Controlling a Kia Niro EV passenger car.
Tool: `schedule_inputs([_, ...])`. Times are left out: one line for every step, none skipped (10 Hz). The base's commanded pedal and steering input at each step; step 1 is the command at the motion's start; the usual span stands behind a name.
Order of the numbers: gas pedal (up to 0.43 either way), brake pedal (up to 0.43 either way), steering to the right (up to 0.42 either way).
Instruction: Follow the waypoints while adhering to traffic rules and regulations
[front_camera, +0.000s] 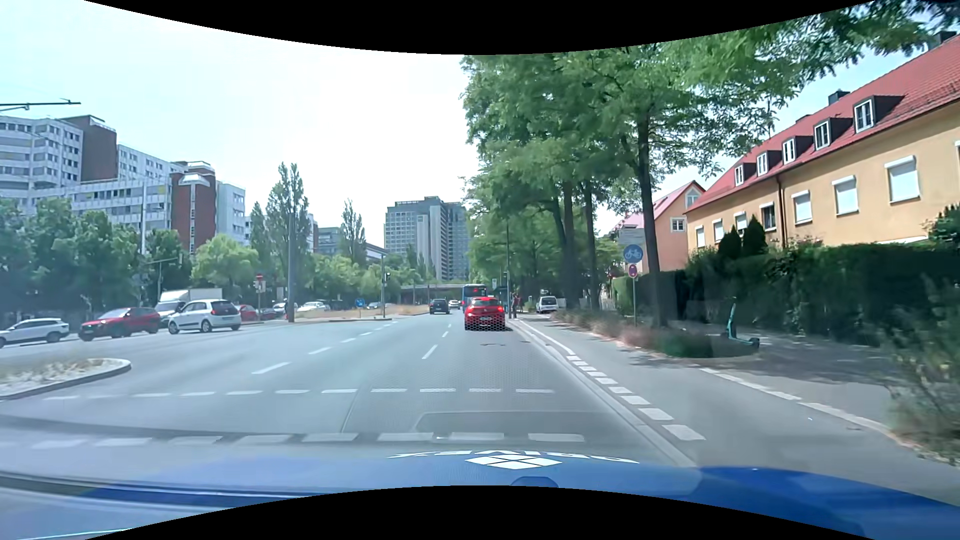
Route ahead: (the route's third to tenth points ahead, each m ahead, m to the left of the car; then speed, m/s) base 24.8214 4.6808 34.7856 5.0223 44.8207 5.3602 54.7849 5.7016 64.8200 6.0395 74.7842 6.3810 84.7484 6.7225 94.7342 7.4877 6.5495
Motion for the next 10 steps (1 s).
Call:
schedule_inputs([0.000, 0.000, -0.015])
schedule_inputs([0.000, 0.000, -0.015])
schedule_inputs([0.000, 0.000, -0.016])
schedule_inputs([0.000, 0.000, -0.016])
schedule_inputs([0.000, 0.000, -0.016])
schedule_inputs([0.000, 0.018, -0.016])
schedule_inputs([0.000, 0.061, -0.016])
schedule_inputs([0.000, 0.085, -0.018])
schedule_inputs([0.000, 0.085, -0.018])
schedule_inputs([0.000, 0.091, -0.018])
